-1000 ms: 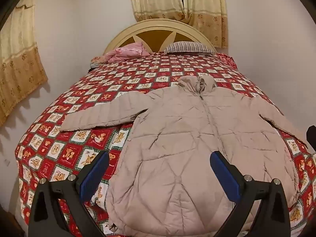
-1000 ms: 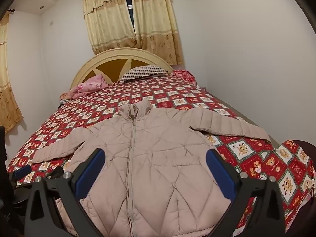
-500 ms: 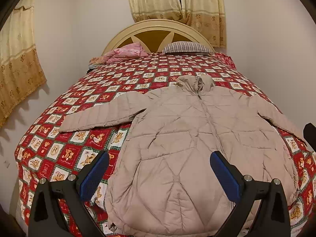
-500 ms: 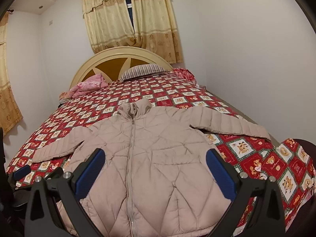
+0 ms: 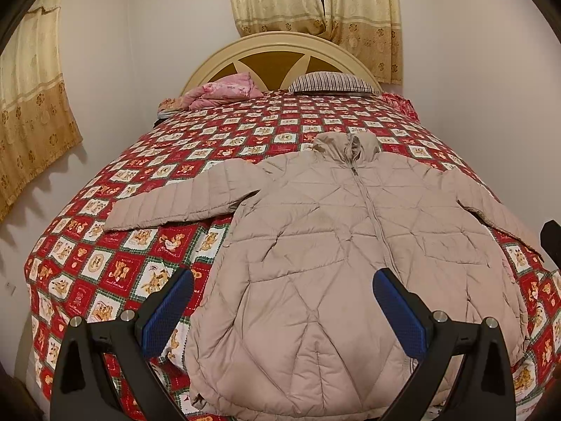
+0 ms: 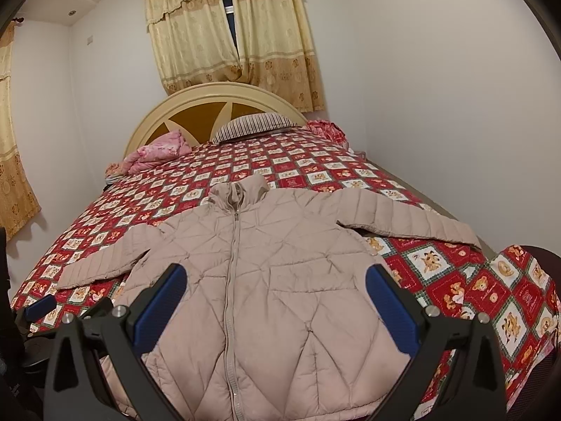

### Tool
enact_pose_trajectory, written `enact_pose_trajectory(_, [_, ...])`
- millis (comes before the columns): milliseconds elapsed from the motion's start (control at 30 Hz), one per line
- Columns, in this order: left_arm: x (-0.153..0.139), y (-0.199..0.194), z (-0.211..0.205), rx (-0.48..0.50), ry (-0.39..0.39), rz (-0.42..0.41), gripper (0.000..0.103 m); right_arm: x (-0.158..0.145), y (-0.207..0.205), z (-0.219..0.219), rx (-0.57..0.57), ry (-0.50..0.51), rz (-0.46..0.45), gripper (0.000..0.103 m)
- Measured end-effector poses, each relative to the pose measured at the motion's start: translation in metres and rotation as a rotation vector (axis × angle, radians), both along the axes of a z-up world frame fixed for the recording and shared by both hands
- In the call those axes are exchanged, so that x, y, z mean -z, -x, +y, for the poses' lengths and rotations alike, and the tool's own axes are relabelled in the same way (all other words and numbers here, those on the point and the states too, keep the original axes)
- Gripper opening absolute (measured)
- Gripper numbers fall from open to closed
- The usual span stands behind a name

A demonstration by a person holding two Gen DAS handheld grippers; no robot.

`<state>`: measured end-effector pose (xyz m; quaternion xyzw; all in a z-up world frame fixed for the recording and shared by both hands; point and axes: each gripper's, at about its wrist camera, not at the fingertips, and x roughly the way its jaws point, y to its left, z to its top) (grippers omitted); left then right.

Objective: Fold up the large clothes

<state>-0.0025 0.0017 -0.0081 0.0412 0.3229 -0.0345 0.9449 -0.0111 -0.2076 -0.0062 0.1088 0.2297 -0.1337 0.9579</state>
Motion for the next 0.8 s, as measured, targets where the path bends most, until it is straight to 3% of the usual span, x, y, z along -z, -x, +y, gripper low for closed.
enact_pose_trajectory(800, [0.0034,-0.0006,0.0017,-0.001,0.004,0.008,0.102,0.0016,-0.0006,-0.0003,-0.003,-0.007,0.010,0.103])
